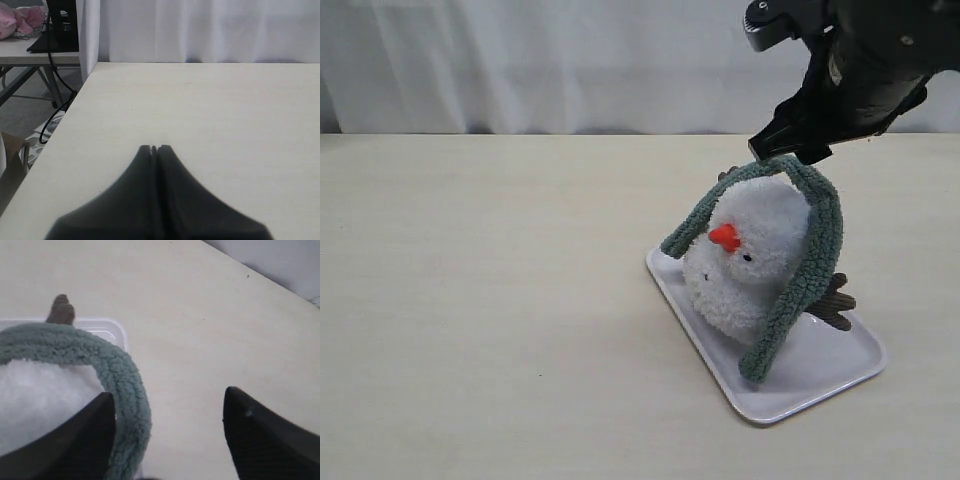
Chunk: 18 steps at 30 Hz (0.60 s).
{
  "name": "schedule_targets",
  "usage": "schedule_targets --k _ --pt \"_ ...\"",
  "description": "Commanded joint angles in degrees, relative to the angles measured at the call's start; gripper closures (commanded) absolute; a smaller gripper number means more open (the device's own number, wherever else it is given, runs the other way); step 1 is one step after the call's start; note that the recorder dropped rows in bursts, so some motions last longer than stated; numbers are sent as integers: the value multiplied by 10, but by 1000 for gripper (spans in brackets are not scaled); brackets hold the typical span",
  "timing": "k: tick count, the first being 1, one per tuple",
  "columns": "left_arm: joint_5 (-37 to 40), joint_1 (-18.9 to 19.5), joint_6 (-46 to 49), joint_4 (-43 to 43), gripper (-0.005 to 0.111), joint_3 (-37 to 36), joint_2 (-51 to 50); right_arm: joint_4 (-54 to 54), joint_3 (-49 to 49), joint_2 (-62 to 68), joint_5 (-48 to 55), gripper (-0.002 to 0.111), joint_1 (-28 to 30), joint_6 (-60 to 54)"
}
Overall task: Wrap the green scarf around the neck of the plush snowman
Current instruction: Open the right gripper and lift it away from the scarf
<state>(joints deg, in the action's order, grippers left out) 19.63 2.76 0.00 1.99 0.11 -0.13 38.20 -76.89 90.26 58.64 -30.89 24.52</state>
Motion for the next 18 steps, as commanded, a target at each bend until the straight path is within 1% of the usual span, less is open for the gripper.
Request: schedule_targets --k 1,10,14,18 --pt "-7 -3 0 2 107 -1 1 -48 -3 -33 -25 57 2 -17" --pt "-7 -3 0 2 107 -1 1 -32 -2 -73 -84 104 1 -17" --pt "-7 -3 0 2 107 -1 1 -33 21 -68 -90 104 4 -14" --pt "-7 -3 0 2 107 -1 1 -78 32 -43 -93 104 41 -33"
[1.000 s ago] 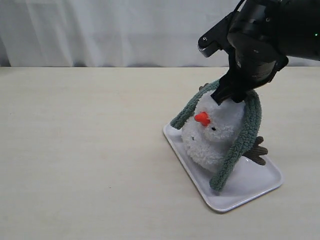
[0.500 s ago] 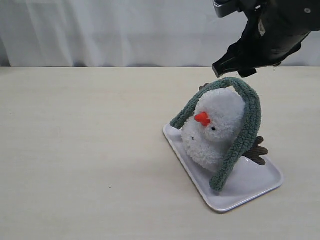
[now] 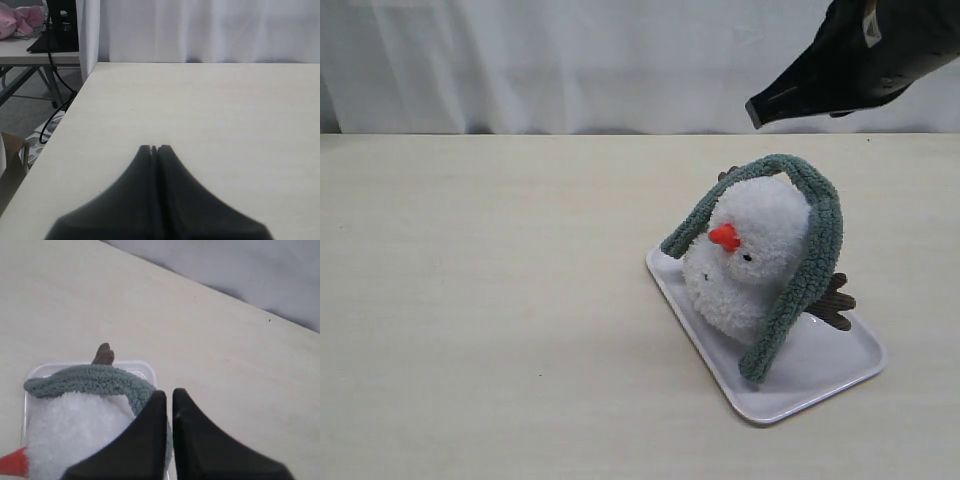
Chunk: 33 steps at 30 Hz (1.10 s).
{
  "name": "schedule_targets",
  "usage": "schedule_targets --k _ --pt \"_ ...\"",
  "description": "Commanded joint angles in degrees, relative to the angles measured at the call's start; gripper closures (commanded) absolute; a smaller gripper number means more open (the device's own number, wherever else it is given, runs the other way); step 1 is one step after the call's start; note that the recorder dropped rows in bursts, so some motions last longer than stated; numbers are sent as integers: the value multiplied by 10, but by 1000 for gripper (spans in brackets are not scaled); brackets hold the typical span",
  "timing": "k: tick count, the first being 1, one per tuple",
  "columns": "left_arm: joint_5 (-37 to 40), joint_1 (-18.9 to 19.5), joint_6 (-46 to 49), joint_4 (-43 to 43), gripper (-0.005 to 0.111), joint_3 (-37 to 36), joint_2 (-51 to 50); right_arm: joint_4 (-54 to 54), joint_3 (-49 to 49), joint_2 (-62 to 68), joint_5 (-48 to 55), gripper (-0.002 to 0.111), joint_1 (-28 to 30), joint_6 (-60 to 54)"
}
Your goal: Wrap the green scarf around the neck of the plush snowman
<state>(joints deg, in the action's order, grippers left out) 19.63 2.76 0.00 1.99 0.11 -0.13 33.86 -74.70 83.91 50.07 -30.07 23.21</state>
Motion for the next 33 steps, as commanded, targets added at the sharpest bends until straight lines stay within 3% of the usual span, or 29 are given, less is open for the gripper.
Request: schedule_targets --k 1,9,23,33 --pt "-7 -3 0 2 107 -1 1 -51 11 27 -8 104 47 -30" --pt "-7 -3 0 2 107 -1 1 -271 11 73 -35 104 131 -196" --pt "-7 -3 0 2 107 -1 1 -270 14 173 -36 104 140 -200" --pt "-7 -3 0 2 107 -1 1 -263 13 160 -36 104 140 -200"
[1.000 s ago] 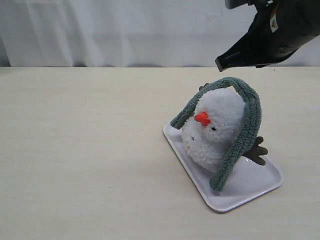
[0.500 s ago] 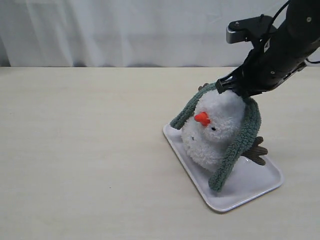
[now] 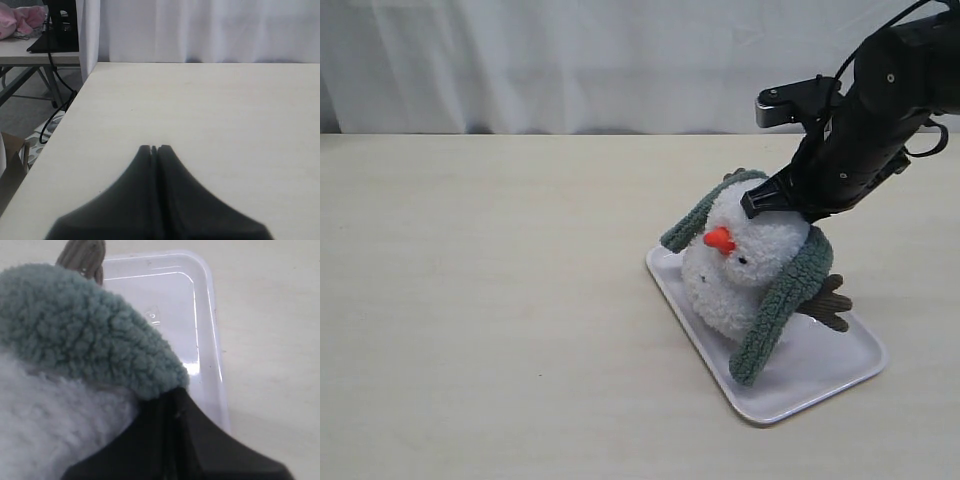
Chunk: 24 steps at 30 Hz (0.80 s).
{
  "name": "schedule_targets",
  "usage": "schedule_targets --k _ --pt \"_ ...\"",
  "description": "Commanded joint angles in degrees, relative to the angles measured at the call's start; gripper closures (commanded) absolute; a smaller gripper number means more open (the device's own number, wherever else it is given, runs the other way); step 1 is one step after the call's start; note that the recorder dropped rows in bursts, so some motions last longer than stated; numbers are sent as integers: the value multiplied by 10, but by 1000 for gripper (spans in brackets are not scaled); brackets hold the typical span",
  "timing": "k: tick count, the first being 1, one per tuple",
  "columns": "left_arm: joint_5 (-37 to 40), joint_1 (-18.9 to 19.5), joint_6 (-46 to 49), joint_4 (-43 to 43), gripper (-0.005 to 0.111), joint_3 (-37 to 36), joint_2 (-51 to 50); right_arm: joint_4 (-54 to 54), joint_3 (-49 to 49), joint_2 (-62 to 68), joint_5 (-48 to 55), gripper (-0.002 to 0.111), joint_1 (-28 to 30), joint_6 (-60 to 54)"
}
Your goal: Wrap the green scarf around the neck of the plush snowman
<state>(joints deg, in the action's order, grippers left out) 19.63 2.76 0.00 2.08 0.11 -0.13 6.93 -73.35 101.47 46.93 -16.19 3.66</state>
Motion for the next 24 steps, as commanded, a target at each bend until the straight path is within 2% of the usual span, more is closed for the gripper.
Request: schedule_targets --k 1,8,13,16,20,24 --pt "-7 -3 0 2 107 -1 1 13 0 -21 -5 104 2 -5" --pt "-7 -3 0 2 107 -1 1 16 -8 -69 5 102 2 -5" --pt "-7 -3 0 2 107 -1 1 -14 -13 -102 39 87 0 -32" --pt "-7 -3 0 2 107 -1 1 -69 -13 -114 70 80 0 -74" --pt "-7 -3 0 2 107 -1 1 -139 -11 -115 114 79 0 -121" --pt "-7 -3 0 2 107 -1 1 -133 8 -110 120 79 0 -122"
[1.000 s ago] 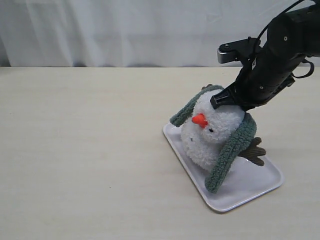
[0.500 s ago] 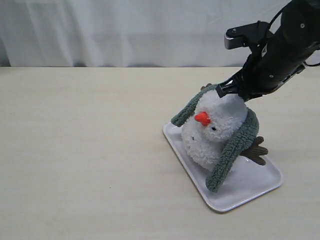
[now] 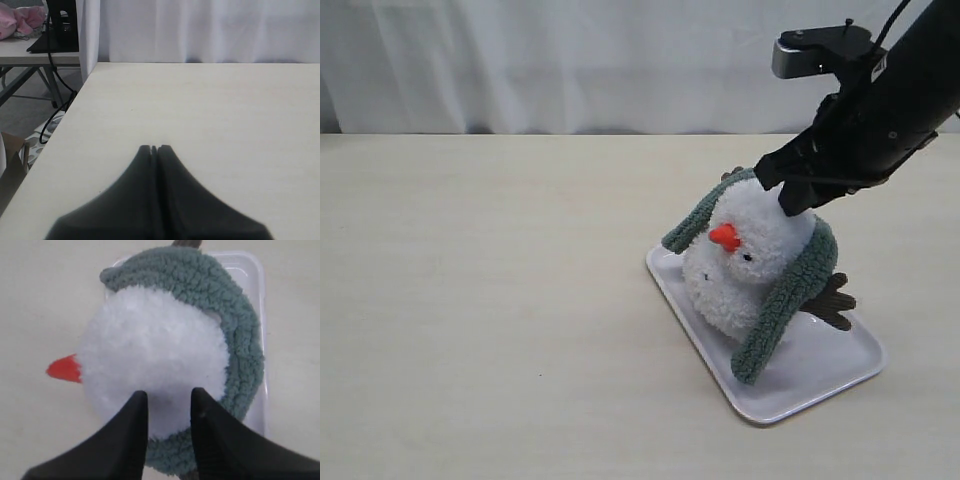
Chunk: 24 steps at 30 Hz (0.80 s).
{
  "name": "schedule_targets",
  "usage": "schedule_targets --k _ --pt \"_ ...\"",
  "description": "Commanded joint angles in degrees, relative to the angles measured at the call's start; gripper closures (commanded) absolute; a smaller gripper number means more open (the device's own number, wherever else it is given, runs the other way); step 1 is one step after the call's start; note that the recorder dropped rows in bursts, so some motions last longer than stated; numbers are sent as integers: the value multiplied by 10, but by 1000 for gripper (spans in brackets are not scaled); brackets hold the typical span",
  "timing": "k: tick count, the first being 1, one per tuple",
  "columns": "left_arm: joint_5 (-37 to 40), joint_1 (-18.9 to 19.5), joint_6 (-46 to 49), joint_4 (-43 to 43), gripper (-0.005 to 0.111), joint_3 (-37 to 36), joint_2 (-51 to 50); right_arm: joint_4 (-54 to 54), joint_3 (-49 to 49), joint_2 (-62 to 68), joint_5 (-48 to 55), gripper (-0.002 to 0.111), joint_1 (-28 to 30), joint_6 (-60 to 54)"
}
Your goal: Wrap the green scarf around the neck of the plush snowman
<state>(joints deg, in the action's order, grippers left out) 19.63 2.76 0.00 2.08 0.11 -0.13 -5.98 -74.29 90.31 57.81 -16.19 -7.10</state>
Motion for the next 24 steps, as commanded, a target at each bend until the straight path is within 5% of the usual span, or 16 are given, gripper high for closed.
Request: schedule_targets --k 1,6,24 --pt "-7 -3 0 2 107 -1 1 3 25 3 9 80 0 -15" --pt "-7 -3 0 2 107 -1 1 21 48 22 5 103 0 -12" --pt "-7 -3 0 2 107 -1 1 21 35 62 14 104 0 -11"
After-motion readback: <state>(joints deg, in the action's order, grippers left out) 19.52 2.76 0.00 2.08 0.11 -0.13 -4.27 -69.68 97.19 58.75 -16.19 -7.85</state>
